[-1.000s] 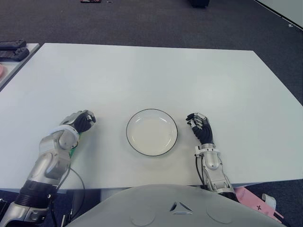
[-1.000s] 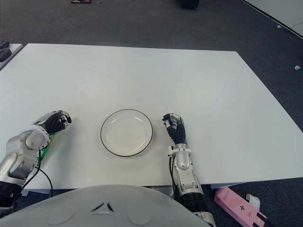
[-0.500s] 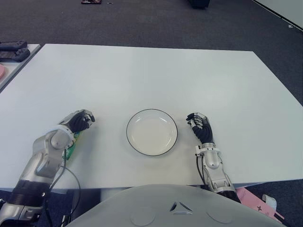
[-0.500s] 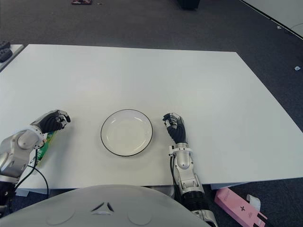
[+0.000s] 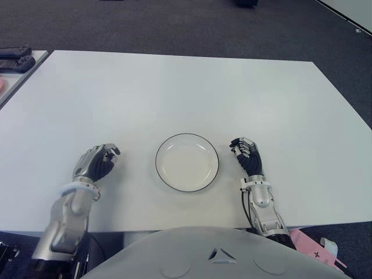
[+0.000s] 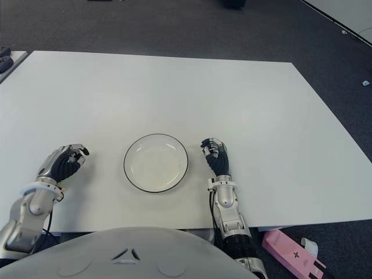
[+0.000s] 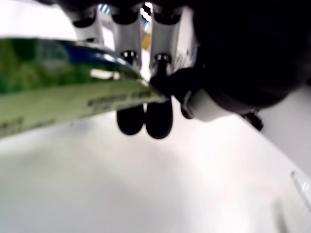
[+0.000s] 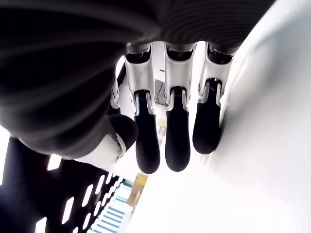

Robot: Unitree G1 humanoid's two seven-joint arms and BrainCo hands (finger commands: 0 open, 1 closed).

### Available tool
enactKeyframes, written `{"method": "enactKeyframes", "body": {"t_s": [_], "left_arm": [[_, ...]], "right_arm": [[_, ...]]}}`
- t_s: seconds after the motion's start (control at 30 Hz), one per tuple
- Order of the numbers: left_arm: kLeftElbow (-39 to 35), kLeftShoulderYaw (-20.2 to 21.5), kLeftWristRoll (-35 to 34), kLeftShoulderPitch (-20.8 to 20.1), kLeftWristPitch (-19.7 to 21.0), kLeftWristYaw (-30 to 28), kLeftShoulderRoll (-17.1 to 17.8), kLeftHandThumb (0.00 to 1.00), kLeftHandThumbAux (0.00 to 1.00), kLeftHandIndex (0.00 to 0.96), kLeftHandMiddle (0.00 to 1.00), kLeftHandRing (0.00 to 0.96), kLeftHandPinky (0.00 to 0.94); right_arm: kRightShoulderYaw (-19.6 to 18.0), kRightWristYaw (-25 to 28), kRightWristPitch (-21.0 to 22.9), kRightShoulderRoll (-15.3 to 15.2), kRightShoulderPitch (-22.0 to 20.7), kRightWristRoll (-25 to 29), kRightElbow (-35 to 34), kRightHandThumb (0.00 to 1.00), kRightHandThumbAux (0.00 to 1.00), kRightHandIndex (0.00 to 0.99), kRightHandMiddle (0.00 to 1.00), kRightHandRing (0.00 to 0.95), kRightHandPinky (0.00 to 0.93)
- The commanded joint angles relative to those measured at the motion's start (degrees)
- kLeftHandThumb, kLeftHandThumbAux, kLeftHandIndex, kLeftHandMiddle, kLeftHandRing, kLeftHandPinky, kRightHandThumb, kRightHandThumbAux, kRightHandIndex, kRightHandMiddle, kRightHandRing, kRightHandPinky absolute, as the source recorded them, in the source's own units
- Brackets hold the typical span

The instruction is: Put the toothpaste on the table into the plate.

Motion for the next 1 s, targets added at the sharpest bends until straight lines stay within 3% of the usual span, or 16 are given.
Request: {"method": "enactKeyframes", "body": {"t_s": [0.03,0.07,0.1,0.23,0.3,0.37,0.5,0.8,1.0], "left_arm": [[-2.1,2.3,2.3,0.3,-2.9,7.2,-1.9,0.692,0.714,0.433,0.762,0.745,0.706],[-3.6,3.1,1.8,1.2,-3.6,8.1,-2.7,0.69,0.714,0.432,0.748,0.73,0.687],[-4.7,3.7,1.4,1.9,-4.1,8.6,-3.3,0.688,0.713,0.429,0.651,0.633,0.596],[-10.7,6.5,0.7,4.9,-3.9,9.3,-5.7,0.684,0.711,0.421,0.472,0.462,0.429],[-11.9,7.5,1.3,5.2,-3.9,9.9,-6.5,0.478,0.631,0.293,0.372,0.374,0.35],[-12.6,8.6,1.9,5.2,-4.0,10.3,-7.0,0.408,0.596,0.239,0.328,0.335,0.318],[-15.0,11.0,2.4,5.9,-3.6,10.1,-7.7,0.389,0.513,0.151,0.263,0.301,0.325],[-27.3,15.4,2.5,11.2,-0.1,6.0,-12.0,0.473,0.386,0.023,0.087,0.131,0.192],[-28.2,16.6,2.2,11.4,0.5,6.7,-15.1,0.523,0.346,0.002,0.047,0.103,0.212]], "right_arm": [[-0.5,0.0,2.3,-0.7,1.3,-0.6,2.5,0.702,0.736,0.424,0.511,0.511,0.492],[-0.4,0.1,2.6,-0.7,1.3,-0.7,2.5,0.702,0.736,0.424,0.512,0.512,0.49],[-0.4,0.1,2.9,-0.7,1.3,-0.7,2.5,0.702,0.736,0.423,0.509,0.508,0.485],[-0.3,0.1,3.8,-0.4,1.2,-0.7,2.4,0.701,0.736,0.423,0.506,0.502,0.476],[-0.3,0.1,4.1,-0.2,1.2,-0.6,2.4,0.701,0.736,0.424,0.51,0.503,0.47],[-0.2,0.2,4.0,-0.1,1.2,-0.5,2.3,0.701,0.735,0.424,0.512,0.504,0.469],[0.0,0.4,4.0,0.1,1.1,-0.3,2.2,0.7,0.735,0.425,0.515,0.506,0.489],[0.4,0.5,3.6,0.2,0.7,-0.6,2.9,0.699,0.734,0.426,0.519,0.51,0.497],[0.8,0.5,3.8,0.1,0.4,-0.9,3.3,0.699,0.734,0.427,0.514,0.502,0.478]]}}
